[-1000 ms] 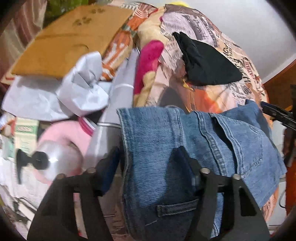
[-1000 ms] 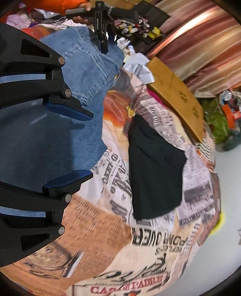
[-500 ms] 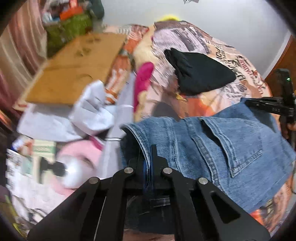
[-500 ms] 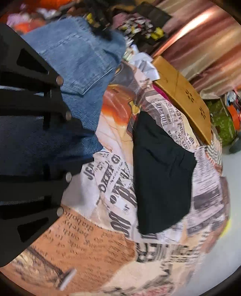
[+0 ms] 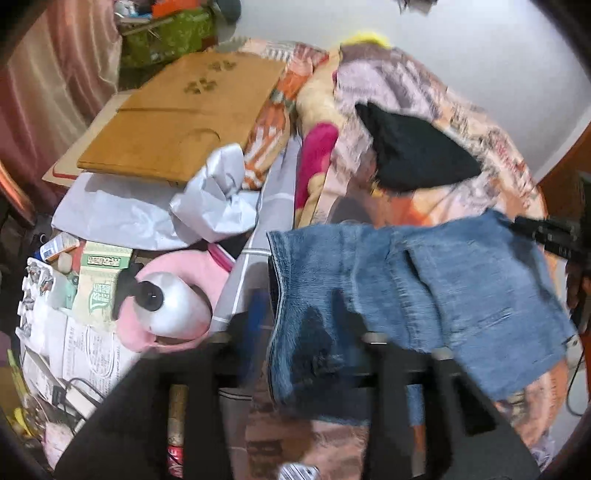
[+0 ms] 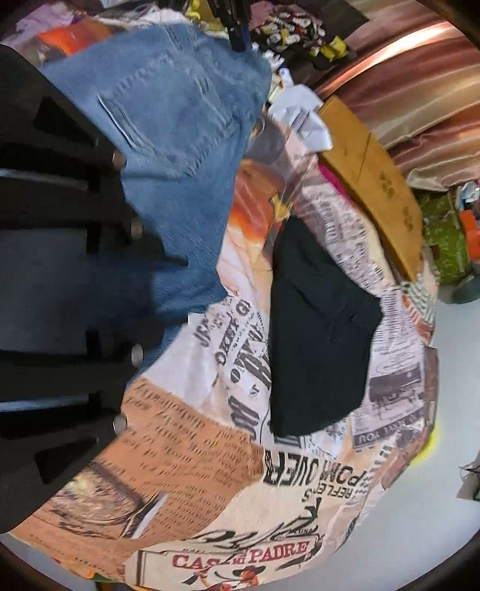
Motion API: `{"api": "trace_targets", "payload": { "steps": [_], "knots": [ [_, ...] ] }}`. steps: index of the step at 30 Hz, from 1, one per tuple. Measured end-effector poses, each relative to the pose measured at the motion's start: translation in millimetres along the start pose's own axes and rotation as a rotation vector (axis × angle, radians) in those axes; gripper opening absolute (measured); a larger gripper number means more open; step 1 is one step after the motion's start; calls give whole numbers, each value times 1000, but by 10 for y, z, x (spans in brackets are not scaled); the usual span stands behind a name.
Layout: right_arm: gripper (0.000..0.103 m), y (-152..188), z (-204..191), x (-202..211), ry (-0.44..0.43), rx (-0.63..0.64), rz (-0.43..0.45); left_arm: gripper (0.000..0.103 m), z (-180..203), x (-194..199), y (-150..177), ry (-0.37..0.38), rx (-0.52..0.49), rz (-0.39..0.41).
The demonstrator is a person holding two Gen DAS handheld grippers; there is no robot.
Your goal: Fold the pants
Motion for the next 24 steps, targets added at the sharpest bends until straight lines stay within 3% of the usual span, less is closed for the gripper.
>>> {"api": "trace_targets", "payload": {
  "steps": [1, 2, 5, 10, 16, 22, 24],
  "knots": [
    [35, 31, -12, 90, -4, 0, 17, 65, 29, 96, 12, 6, 3, 23],
    [35, 79, -26, 199, -8, 1, 37, 70, 53, 152, 25, 12, 3, 35],
    [36, 232, -59, 429, -10, -7, 69, 71, 142, 277, 134, 51, 5, 26],
    [38, 601, -118, 651, -12, -18, 91, 71, 310, 182, 478, 157, 53, -80],
    [40, 1051, -129, 595, 9, -38, 63, 71, 579, 26, 844, 309, 111, -164],
    [42, 1366, -116, 502, -55, -101, 62, 71, 772, -190, 796, 406, 188, -189],
    [42, 1411, -136, 523, -56, -108, 77, 71, 796, -251, 734, 404, 178, -183]
  ]
}}
Point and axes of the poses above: each gripper's, at about its wrist camera, not at the fingertips, and x roughly against the way its jaws point, z to its right, y to its underside, the point moved 6 cm from there along -x, roughly the way its jaws point, and after that the axes turned 6 degrees about -z, right-handed, at the moved point
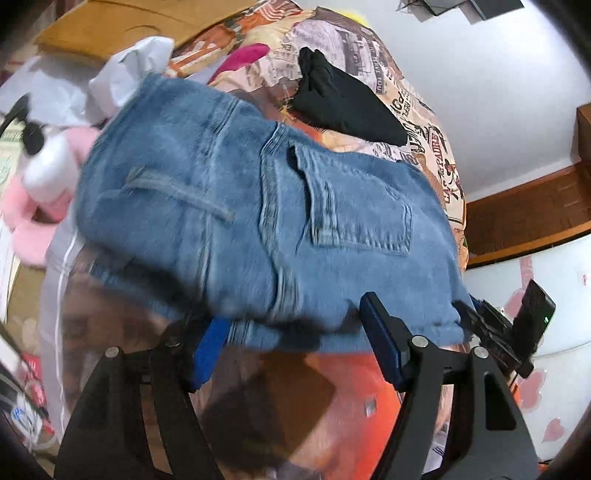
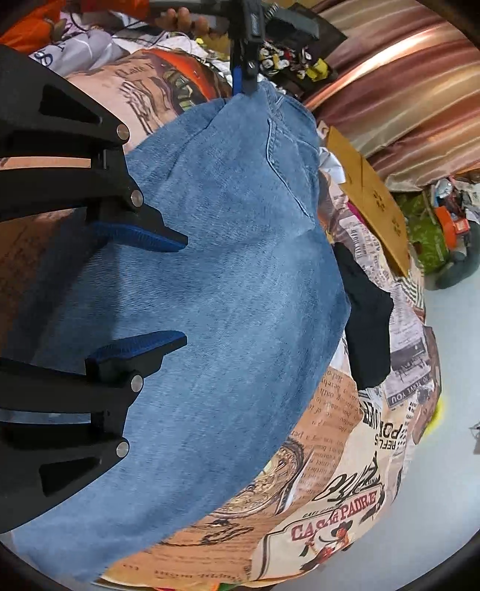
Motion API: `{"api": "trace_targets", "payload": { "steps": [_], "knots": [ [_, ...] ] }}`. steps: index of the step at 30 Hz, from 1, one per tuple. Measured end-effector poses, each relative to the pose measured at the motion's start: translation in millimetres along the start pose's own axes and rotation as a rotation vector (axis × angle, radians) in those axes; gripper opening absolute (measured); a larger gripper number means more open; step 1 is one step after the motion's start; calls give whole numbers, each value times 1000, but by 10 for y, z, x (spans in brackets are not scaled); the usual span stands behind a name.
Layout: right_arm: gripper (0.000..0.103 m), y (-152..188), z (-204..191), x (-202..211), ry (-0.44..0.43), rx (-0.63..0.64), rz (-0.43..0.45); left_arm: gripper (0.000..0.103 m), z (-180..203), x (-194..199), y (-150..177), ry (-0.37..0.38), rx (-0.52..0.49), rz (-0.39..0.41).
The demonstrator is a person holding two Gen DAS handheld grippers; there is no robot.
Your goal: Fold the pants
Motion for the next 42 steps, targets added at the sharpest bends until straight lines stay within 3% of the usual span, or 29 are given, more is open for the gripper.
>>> {"api": "trace_targets", "payload": {
  "steps": [4, 6, 7, 9, 10, 12, 14, 16, 19, 22, 25, 27, 33, 39, 42],
  "knots": [
    [42, 36, -25, 11, 4, -13, 16, 68, -142, -106, -186, -46, 45, 20],
    [42, 66, -29, 20, 4, -16, 21, 59, -188, -88, -272, -65, 59, 48],
    [42, 73, -29, 21, 1, -19, 23, 48, -202, -57, -307, -90, 58, 64],
    [42, 80, -25, 20, -8, -25, 28, 39, -169, 23, -371, -152, 14, 104],
    [42, 102, -27, 28, -13, -29, 29, 25, -128, 93, -385, -189, -13, 140],
    [42, 126, -23, 36, -18, -32, 31, 20, -22, 276, -399, -265, -74, 214],
    [43, 139, -28, 50, -26, -35, 31, 19, 52, 464, -372, -323, -124, 276],
    [44, 157, -40, 69, -35, -32, 30, 19, -5, 488, -357, -333, -128, 271],
    [44, 184, -54, 107, -41, -24, 21, 19, -203, 305, -255, -366, -119, 198],
    [44, 184, -43, 170, -48, -22, -1, 20, -424, 13, -92, -330, -71, 103],
    [44, 133, 19, 256, -59, -56, 10, 22, -435, 30, -10, -334, -82, 110],
    [44, 86, 80, 339, -48, -74, 40, 28, -396, 109, 1, -374, -99, 88],
    [44, -3, 362, 477, 15, -147, 106, 38, -78, 443, 78, -427, -226, 122],
    [44, 143, 494, 125, 26, -183, -11, 43, 401, 621, 19, -361, -294, 196],
    [44, 244, 408, 146, 46, -139, 13, 46, 666, 573, -14, -345, -355, 197]
  ]
}}
Point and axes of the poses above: each gripper's, at about its wrist camera, not at the fingertips, and x roughly against the way its jaws point, z to its right, y to its underside, the point moved 6 cm from there along -x, roughly the way its jaws point, and after that the axes turned 6 degrees about -z, right-handed, at the moved point
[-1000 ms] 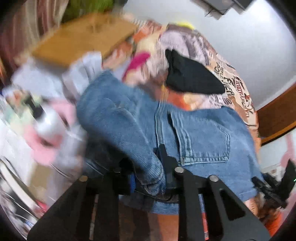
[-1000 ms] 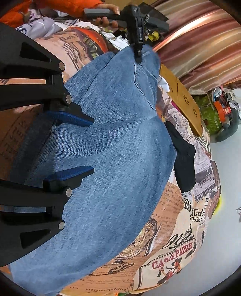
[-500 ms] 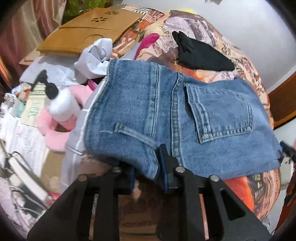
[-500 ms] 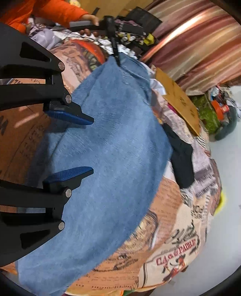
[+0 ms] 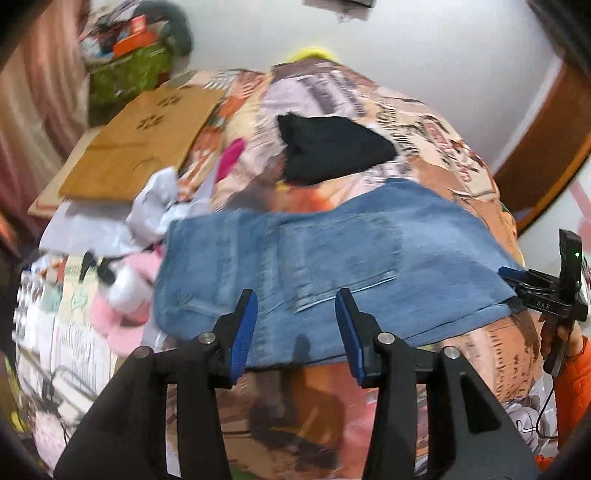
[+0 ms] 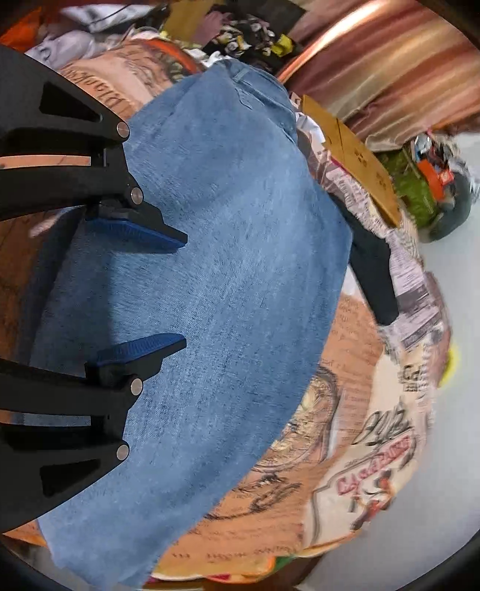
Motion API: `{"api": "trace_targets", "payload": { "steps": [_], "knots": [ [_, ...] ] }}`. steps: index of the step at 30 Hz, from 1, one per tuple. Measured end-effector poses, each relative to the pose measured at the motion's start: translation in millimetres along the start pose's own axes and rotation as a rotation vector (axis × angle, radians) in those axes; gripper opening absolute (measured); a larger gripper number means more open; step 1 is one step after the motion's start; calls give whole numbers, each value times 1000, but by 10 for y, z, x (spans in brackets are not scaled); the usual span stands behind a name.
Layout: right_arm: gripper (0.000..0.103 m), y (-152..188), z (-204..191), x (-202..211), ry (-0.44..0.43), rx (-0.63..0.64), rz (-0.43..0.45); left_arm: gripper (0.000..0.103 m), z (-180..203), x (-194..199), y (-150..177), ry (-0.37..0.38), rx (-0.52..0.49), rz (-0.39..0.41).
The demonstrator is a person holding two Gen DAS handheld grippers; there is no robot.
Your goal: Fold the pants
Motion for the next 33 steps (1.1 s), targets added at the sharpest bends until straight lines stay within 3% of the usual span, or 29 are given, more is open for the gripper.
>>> {"api": "trace_targets", "payload": {
  "steps": [4, 8, 13, 20, 22, 25, 29, 33],
  "knots": [
    [44, 80, 122, 223, -48, -59, 26, 51, 412, -97, -155, 35, -87, -6],
    [45, 215, 404, 503, 1, -129, 90, 63, 877, -288, -308, 57, -169, -6],
    [48, 552, 1076, 837, 97, -298, 162, 66, 1280, -633, -401, 55, -211, -58],
    [49, 1247, 2260, 1163, 244, -576, 194, 69, 1486, -1122, -233, 23, -217, -185],
    [49, 1396, 2569, 1217, 269, -653, 207, 77, 1472, -1132, -210, 12, -194, -171],
    [49, 1680, 2965, 1257, 289, -784, 222, 78, 1463, -1144, -199, 10, -179, -182],
    [49, 1916, 3135, 1178, 259, -879, 242, 80, 1492, -1155, -183, -17, -189, -184],
    [49, 1919, 3130, 1002, 213, -871, 238, 82, 1517, -1197, -211, -32, -177, -185]
  ]
}}
Point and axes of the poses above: each gripper's, at about its wrist camera, not at the fingertips, and x roughly against the way its jaws point, z to its right, y to its underside, the point moved 6 cm from there along -x, roughly the way its jaws point, and after that the axes turned 6 degrees about -z, right-handed, at the moved point
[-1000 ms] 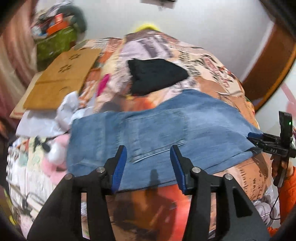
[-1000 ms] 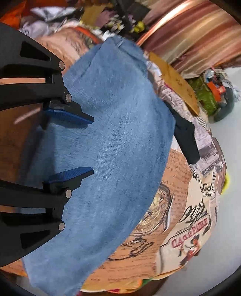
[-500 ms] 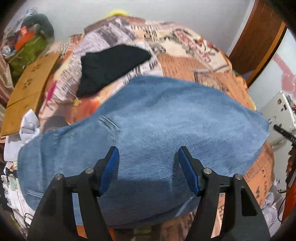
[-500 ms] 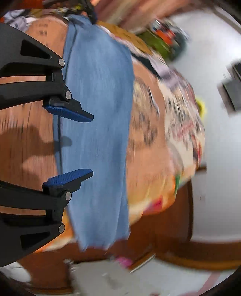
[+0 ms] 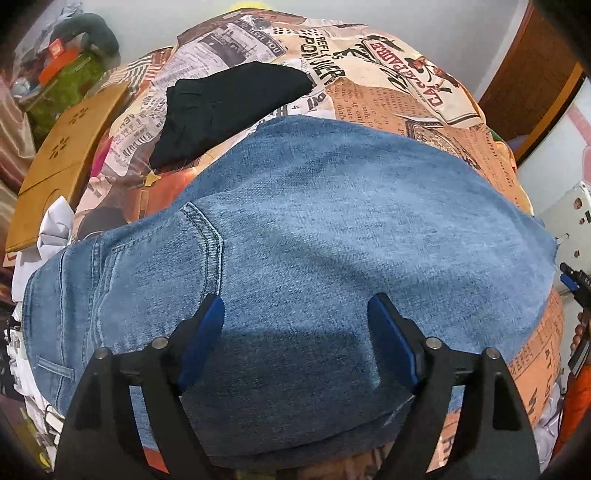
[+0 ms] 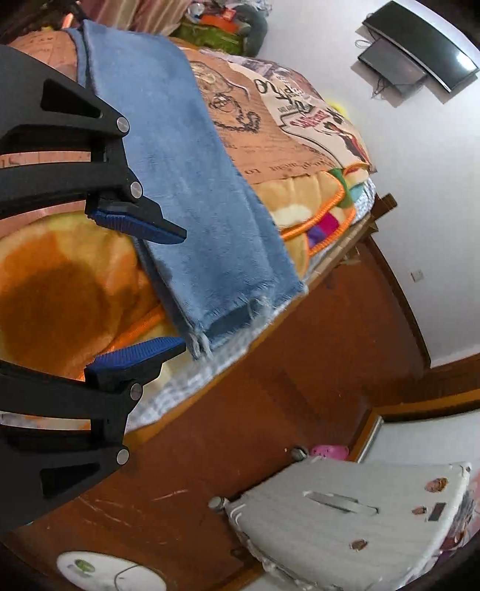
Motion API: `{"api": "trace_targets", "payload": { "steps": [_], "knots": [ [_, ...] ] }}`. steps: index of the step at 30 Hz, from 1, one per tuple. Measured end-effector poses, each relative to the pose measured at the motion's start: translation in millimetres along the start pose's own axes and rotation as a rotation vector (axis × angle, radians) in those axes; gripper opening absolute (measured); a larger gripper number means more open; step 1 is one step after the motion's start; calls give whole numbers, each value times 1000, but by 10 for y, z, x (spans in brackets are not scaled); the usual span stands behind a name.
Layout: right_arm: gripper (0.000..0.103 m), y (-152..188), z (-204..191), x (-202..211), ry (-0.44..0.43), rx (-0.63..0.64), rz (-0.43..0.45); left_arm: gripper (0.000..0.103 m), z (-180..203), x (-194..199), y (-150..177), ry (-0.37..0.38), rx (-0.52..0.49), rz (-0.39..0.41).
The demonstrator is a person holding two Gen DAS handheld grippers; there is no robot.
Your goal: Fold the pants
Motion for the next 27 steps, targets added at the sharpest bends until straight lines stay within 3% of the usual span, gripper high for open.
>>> {"api": "trace_targets", "payload": {
  "steps": [7, 8, 10, 13, 16, 21, 24, 27],
  "knots": [
    [45, -14, 34, -221, -41, -32, -23, 83, 3, -2, 4, -12, 7, 6],
    [42, -24, 45, -256, -52, -46, -27, 83, 1, -2, 5, -12, 7, 8],
    [23, -38, 64, -312, -60, -68, -29, 83, -3, -3, 6, -12, 8, 9],
    [8, -78, 57, -332, -53, -69, -9, 83, -1, -2, 8, -12, 8, 9],
    [5, -120, -31, -244, -6, -2, 31, 83, -2, -2, 6, -12, 5, 4],
    [4, -453, -315, 304, 62, 166, 194, 82, 11, 76, -42, -4, -22, -42],
    [4, -695, -484, 608, 68, 244, 254, 82, 18, 267, -116, -4, -40, 5],
    [4, -775, -551, 655, 103, 290, 282, 82, 29, 429, -188, 53, -28, 45]
  ]
}}
Point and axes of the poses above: each gripper's, at about its wrist camera, not at the fingertips, and x roughly against the way its jaws point, z to its right, y to its underside, the point moved 6 cm from there along -x, roughly the way its jaws point, and after that the axes turned 6 degrees about -z, right-handed, at the moved point
